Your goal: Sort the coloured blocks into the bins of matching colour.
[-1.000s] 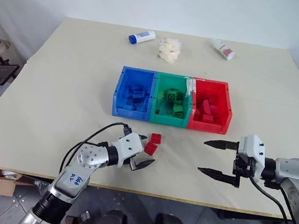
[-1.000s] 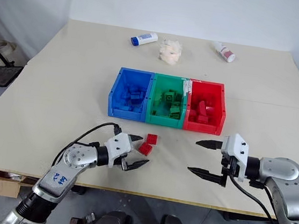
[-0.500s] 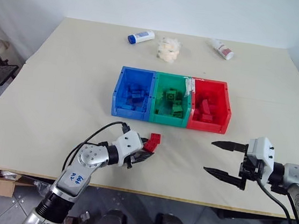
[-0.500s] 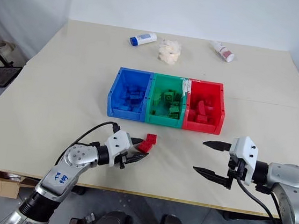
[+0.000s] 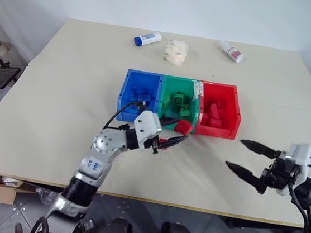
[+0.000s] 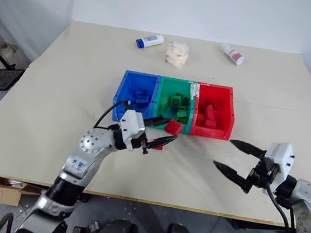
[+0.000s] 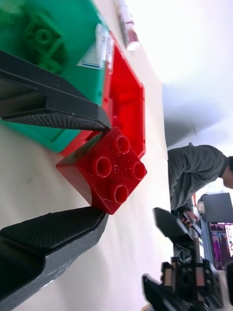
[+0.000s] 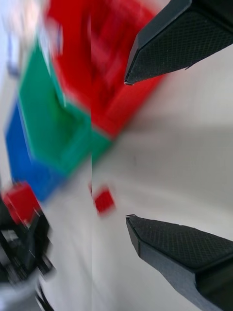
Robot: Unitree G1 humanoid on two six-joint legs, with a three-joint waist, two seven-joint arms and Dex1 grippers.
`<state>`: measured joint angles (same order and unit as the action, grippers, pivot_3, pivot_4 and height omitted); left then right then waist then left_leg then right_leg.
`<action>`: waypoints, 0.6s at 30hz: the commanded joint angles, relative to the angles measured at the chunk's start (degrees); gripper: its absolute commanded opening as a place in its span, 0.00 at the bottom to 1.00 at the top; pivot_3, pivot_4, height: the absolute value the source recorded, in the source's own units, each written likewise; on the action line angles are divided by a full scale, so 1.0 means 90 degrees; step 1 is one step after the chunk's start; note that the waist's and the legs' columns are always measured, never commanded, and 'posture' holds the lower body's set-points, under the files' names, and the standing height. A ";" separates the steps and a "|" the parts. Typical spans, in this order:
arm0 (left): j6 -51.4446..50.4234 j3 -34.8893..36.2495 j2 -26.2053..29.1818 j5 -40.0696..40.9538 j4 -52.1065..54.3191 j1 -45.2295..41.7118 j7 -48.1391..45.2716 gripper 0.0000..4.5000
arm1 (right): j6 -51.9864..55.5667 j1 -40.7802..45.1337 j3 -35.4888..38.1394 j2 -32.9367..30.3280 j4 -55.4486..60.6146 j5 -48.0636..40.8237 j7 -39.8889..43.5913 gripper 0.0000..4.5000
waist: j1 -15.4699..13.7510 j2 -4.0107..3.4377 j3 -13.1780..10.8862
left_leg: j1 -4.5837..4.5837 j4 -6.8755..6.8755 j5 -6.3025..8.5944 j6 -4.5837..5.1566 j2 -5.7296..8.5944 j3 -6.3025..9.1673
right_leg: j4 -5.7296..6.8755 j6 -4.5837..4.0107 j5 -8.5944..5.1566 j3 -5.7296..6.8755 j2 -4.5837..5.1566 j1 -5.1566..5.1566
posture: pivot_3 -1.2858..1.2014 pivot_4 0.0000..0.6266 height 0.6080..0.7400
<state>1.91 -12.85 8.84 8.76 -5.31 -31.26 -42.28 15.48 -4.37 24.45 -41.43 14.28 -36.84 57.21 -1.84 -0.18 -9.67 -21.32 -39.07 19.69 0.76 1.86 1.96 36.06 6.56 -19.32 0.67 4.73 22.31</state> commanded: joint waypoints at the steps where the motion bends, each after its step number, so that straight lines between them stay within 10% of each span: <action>1: 0.0638 -0.0097 -0.0424 -0.0237 -0.0912 -0.0603 0.0241 0.45 | 0.0040 -0.0144 0.0392 0.0127 0.0424 -0.0063 -0.0510 1.00 | -0.0003 0.0001 0.0000 | -0.0001 0.0000 0.0000 0.0001 0.0000 -0.0002 | -0.0001 0.0003 0.0002 -0.0001 -0.0001 0.0002 | 0.52 0.24 1.00; 11: 0.2574 0.0112 -0.1429 -0.0868 -0.4633 -0.2939 0.0983 0.45 | 0.0063 -0.0309 0.0617 0.0461 0.1094 -0.0068 -0.1507 1.00 | -0.0003 0.0017 -0.0010 | -0.0005 0.0001 -0.0001 0.0004 0.0002 -0.0025 | 0.0003 0.0010 0.0005 -0.0001 -0.0009 0.0015 | 0.52 0.24 1.00; 18: 0.3320 0.0363 -0.1514 -0.1156 -0.6126 -0.3889 0.1587 0.94 | 0.0062 -0.0272 0.0457 0.0427 0.1190 -0.0063 -0.1587 1.00 | -0.0004 0.0032 -0.0019 | -0.0002 0.0009 -0.0002 0.0014 0.0006 -0.0050 | 0.0012 0.0020 0.0010 0.0005 -0.0010 0.0027 | 0.52 0.24 1.00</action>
<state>29.85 -10.10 -5.16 -1.16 -59.64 -66.33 -27.60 16.44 -7.12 27.85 -37.31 22.85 -36.82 43.04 -1.88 0.10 -9.84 -21.32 -38.98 19.68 0.88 1.91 1.49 36.18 6.74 -19.23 0.71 4.64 22.55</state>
